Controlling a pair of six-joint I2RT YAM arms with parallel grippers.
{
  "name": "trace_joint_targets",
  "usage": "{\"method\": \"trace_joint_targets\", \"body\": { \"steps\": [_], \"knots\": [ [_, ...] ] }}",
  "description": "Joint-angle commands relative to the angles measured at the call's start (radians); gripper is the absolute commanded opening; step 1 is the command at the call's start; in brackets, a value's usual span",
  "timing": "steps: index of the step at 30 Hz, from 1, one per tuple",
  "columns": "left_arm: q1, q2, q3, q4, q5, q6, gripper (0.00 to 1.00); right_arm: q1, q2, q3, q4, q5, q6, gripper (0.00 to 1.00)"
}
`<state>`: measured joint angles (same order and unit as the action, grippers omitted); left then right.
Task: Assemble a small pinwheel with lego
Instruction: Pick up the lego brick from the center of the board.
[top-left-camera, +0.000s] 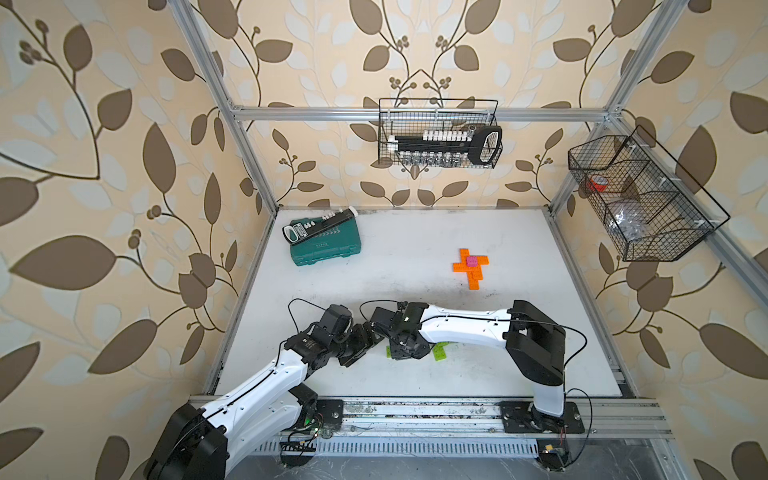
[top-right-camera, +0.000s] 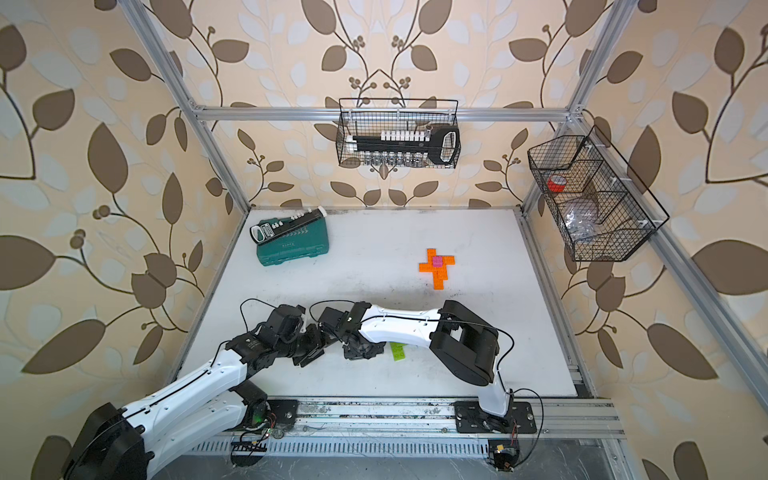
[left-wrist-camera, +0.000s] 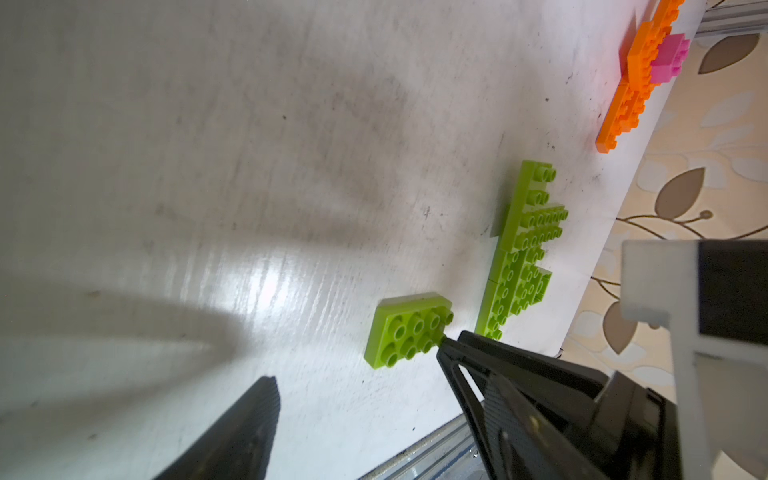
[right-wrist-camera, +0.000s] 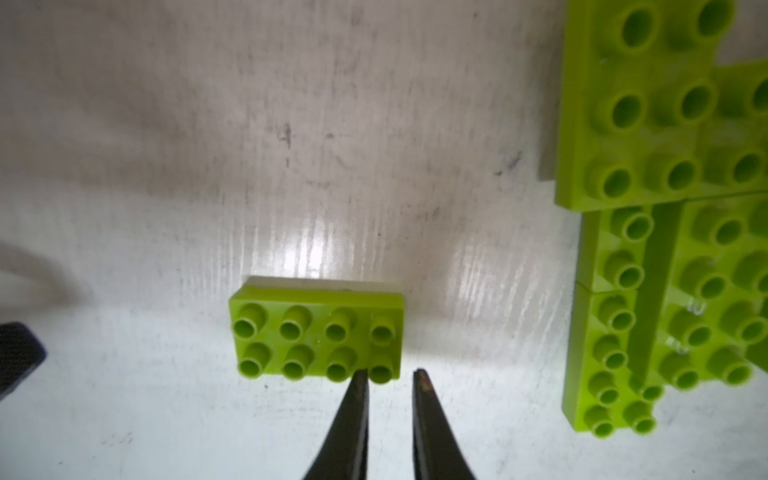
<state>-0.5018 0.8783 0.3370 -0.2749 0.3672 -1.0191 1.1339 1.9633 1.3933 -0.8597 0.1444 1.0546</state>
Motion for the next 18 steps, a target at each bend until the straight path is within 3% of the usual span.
{"method": "trace_joint_targets", "body": {
  "steps": [1, 18],
  "knots": [
    [0.014, 0.004, 0.01, 0.016, 0.017, 0.029, 0.8, -0.01, 0.022, 0.014, -0.005, -0.013, -0.001, 0.17],
    [0.017, 0.0, 0.019, -0.015, 0.007, 0.054, 0.8, -0.016, 0.061, 0.036, -0.017, -0.02, -0.005, 0.14]
  ]
}}
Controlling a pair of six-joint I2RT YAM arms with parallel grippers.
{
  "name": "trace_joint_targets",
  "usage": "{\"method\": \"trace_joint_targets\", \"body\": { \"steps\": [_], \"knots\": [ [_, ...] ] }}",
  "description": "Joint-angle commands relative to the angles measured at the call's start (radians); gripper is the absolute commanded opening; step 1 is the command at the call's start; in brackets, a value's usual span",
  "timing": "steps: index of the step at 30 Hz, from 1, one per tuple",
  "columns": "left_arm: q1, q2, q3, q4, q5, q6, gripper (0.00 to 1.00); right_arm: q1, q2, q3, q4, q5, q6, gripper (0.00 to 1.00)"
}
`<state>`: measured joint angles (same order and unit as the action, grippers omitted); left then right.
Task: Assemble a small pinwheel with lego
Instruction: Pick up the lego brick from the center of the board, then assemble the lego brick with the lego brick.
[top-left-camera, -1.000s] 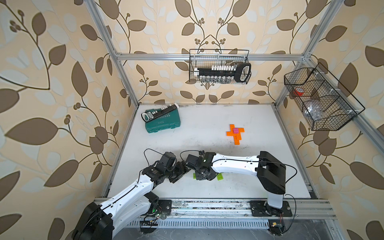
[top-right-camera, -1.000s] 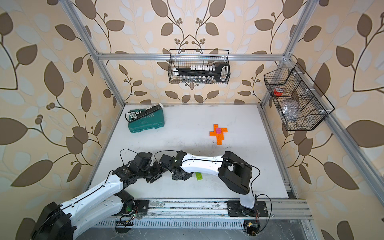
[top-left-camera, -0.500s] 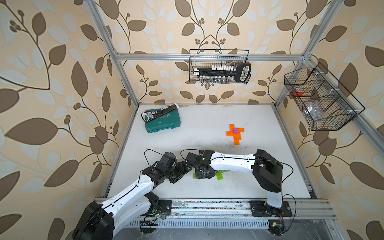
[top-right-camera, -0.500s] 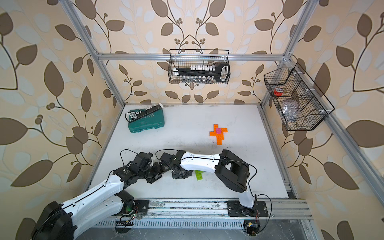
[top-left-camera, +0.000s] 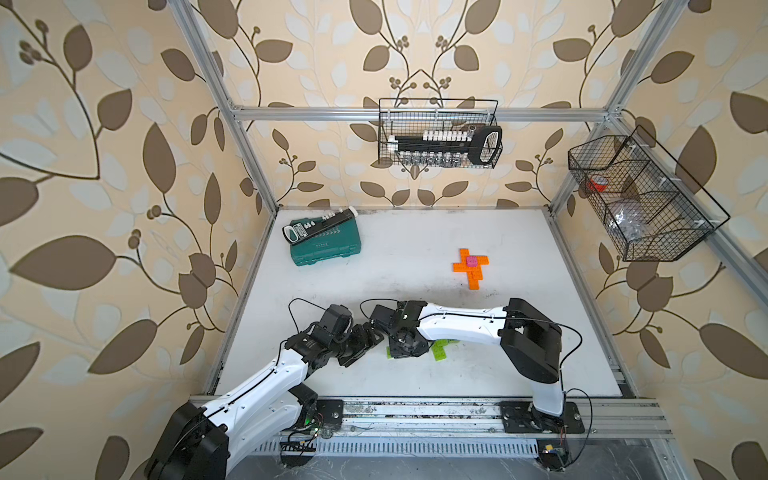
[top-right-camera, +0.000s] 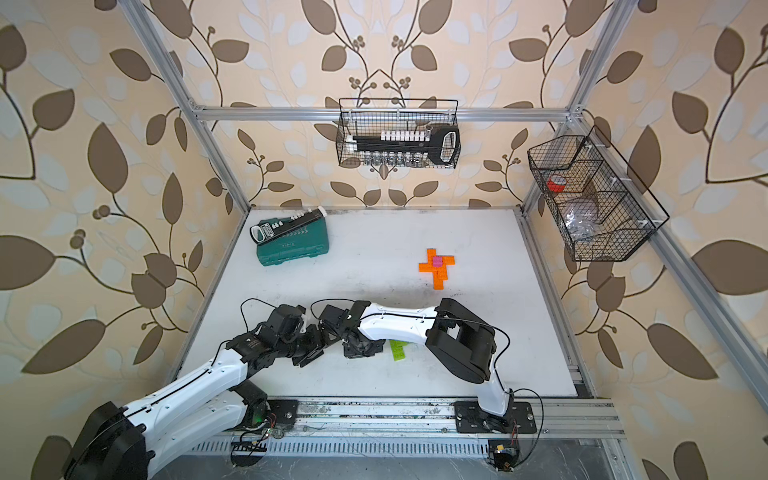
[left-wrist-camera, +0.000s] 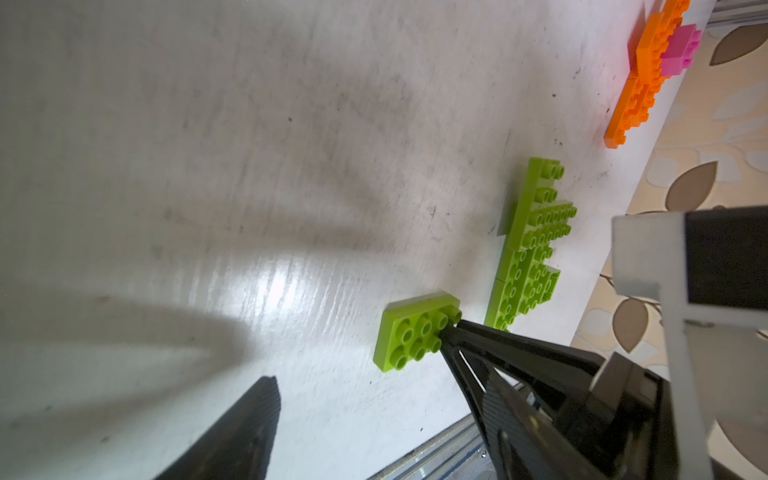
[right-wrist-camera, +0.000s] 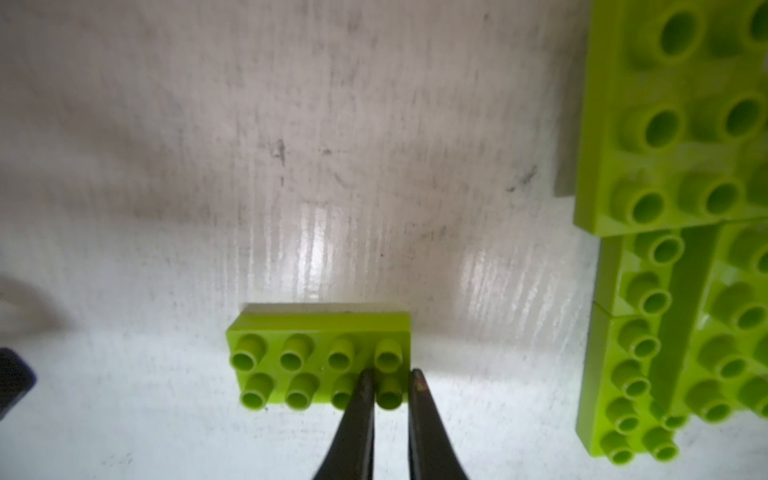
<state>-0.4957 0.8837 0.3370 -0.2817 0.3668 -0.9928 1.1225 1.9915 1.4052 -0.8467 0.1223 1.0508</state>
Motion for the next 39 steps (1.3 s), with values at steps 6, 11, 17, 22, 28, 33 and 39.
{"method": "trace_joint_targets", "body": {
  "steps": [6, 11, 17, 22, 28, 33, 39],
  "knots": [
    [0.011, -0.015, 0.019, -0.016, 0.005, 0.029, 0.8, -0.004, 0.042, 0.029, -0.062, 0.014, 0.001, 0.09],
    [0.012, -0.02, 0.018, -0.03, 0.0, 0.035, 0.8, 0.001, 0.033, 0.012, -0.057, 0.006, 0.006, 0.07],
    [0.011, -0.021, 0.034, -0.066, -0.02, 0.069, 0.8, -0.001, -0.002, -0.014, 0.004, -0.025, -0.048, 0.06],
    [0.01, -0.001, 0.072, -0.097, -0.047, 0.13, 0.8, -0.018, -0.04, -0.018, 0.029, -0.048, -0.169, 0.05],
    [-0.014, 0.036, 0.068, -0.016, -0.057, 0.145, 0.8, -0.068, -0.114, -0.06, 0.023, -0.062, -0.265, 0.05],
    [-0.126, 0.097, 0.086, 0.076, -0.125, 0.085, 0.8, -0.118, -0.17, -0.088, -0.011, -0.052, -0.323, 0.05],
    [-0.244, 0.203, 0.124, 0.145, -0.198, 0.051, 0.8, -0.166, -0.197, -0.125, -0.029, -0.056, -0.344, 0.05]
  ]
}}
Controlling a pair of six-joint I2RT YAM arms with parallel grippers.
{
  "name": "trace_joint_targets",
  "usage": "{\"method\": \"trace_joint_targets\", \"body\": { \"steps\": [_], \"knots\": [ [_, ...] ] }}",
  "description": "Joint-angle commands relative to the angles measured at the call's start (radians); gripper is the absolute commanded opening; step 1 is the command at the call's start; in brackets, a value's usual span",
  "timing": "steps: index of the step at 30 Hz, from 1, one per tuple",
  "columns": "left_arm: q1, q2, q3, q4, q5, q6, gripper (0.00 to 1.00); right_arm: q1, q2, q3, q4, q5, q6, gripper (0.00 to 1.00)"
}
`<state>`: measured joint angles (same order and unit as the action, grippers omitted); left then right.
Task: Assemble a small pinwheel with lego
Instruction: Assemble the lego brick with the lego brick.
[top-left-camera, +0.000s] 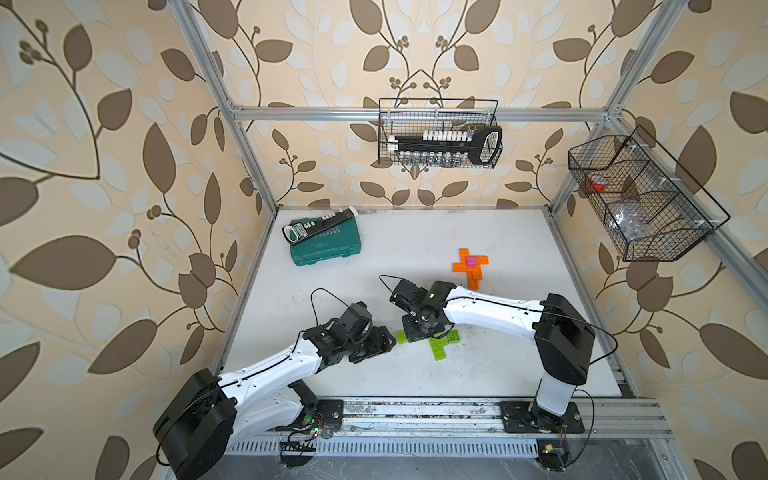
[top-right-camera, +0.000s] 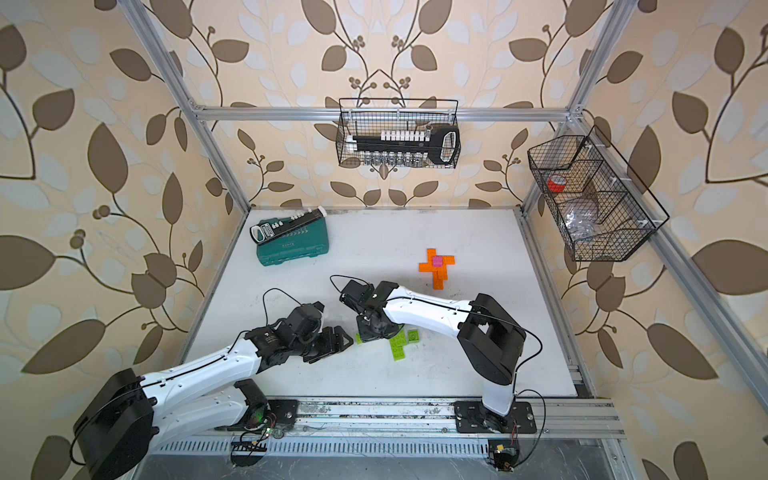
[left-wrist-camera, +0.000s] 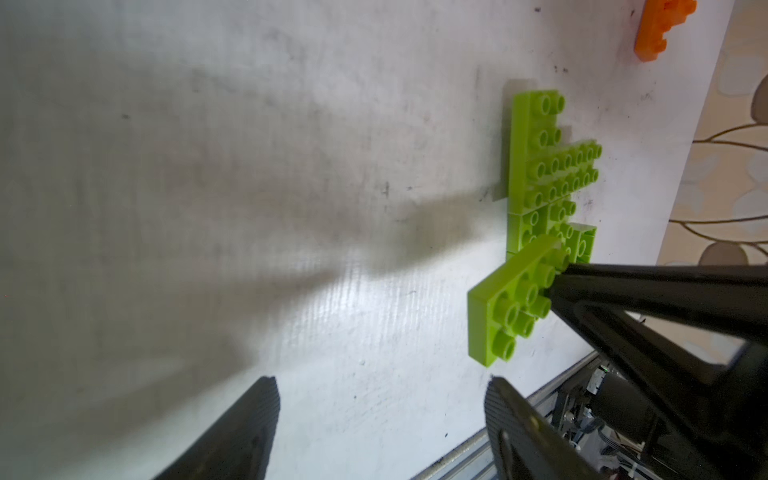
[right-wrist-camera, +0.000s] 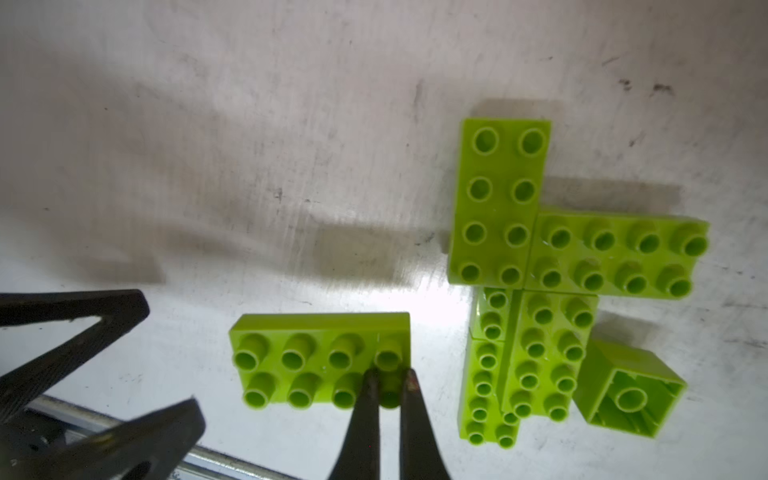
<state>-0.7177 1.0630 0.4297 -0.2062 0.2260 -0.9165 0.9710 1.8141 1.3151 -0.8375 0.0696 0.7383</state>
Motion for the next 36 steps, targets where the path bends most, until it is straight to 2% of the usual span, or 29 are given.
{"method": "trace_joint_targets", "body": {
  "steps": [1, 18, 36],
  "knots": [
    [-0.027, 0.032, 0.031, 0.079, -0.057, -0.03, 0.8, -0.02, -0.023, -0.039, -0.038, -0.005, -0.036, 0.05],
    [-0.048, 0.083, 0.046, 0.094, -0.066, -0.03, 0.81, -0.084, 0.006, -0.068, -0.02, -0.022, -0.1, 0.05],
    [-0.048, 0.097, 0.041, 0.094, -0.07, -0.028, 0.81, -0.101, 0.049, -0.053, -0.015, -0.011, -0.123, 0.04]
  ]
}}
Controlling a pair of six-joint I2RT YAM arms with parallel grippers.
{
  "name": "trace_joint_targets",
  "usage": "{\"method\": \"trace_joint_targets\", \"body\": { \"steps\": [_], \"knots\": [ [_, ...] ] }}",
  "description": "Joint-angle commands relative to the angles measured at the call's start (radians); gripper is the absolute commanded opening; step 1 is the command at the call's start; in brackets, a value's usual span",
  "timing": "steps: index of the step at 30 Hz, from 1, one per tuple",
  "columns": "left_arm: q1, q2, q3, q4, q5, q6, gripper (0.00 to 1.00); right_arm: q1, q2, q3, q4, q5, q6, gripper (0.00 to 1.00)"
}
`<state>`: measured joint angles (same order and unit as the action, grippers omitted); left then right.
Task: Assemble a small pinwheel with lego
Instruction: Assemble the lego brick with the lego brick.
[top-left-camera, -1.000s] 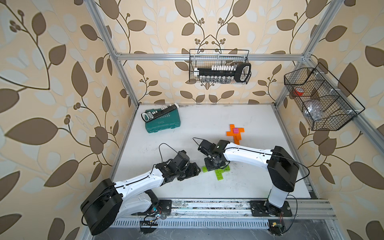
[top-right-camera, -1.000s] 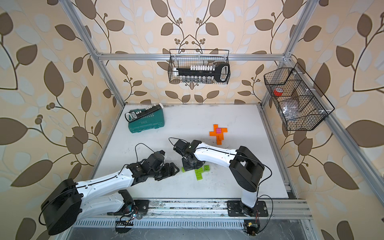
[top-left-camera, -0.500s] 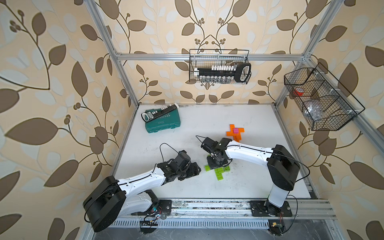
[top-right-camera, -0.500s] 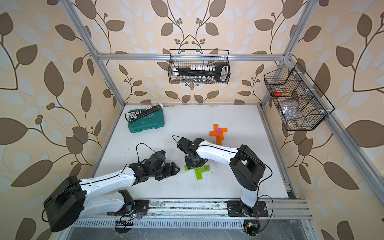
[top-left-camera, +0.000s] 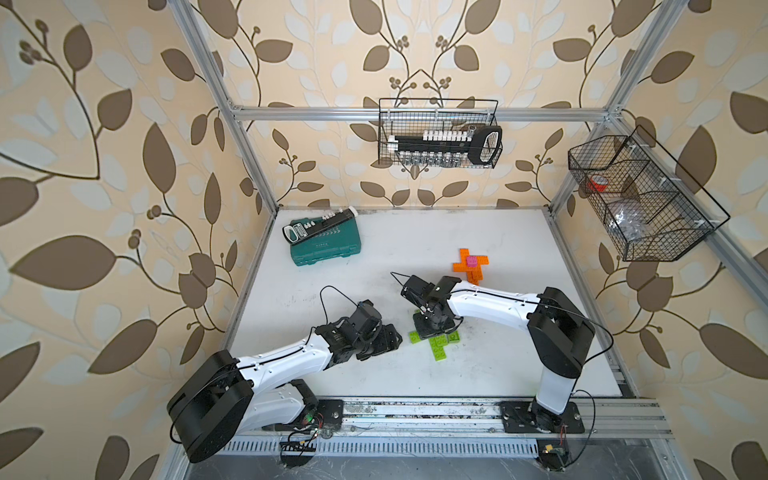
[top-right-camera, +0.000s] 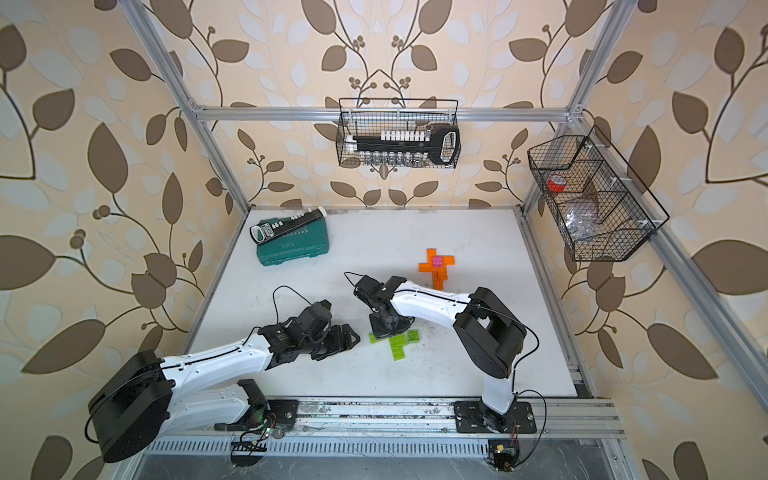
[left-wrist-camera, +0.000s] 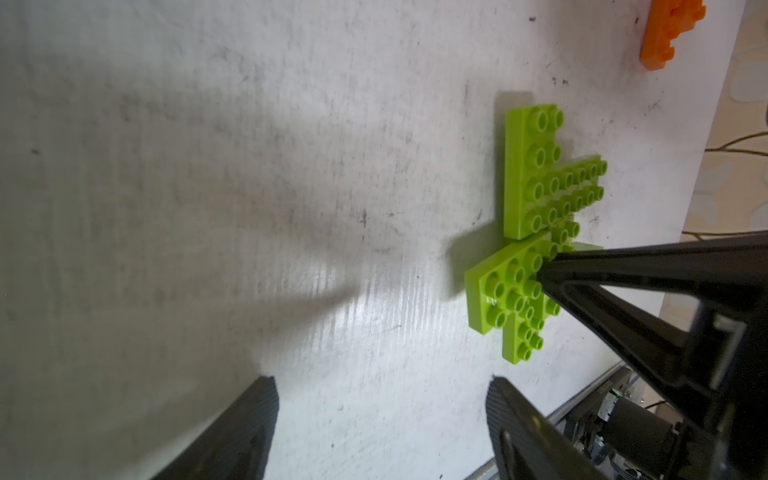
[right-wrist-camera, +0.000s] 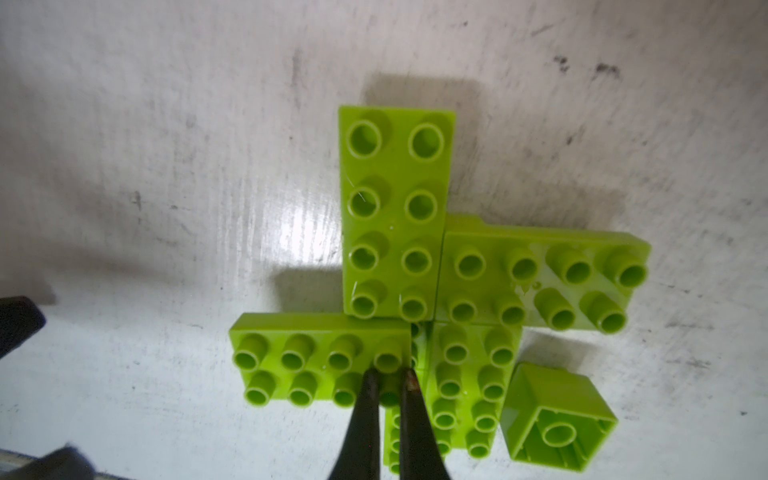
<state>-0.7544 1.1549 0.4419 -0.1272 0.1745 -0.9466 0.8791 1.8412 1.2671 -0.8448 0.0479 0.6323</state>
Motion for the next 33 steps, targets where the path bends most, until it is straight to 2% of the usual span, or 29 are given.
{"method": "trace_joint_targets", "body": {
  "steps": [1, 12, 20, 33],
  "knots": [
    [-0.011, 0.006, 0.029, 0.014, -0.018, 0.002, 0.81, -0.012, 0.024, -0.003, -0.009, 0.01, -0.02, 0.04],
    [-0.012, 0.009, 0.032, 0.009, -0.021, 0.005, 0.81, -0.033, 0.035, -0.007, -0.007, 0.0, -0.036, 0.04],
    [-0.011, 0.02, 0.037, 0.009, -0.017, 0.007, 0.81, -0.033, 0.025, -0.031, -0.019, 0.018, 0.031, 0.03],
    [-0.011, 0.025, 0.046, -0.002, -0.019, 0.017, 0.81, -0.039, 0.11, -0.021, -0.037, 0.0, 0.002, 0.03]
  ]
}}
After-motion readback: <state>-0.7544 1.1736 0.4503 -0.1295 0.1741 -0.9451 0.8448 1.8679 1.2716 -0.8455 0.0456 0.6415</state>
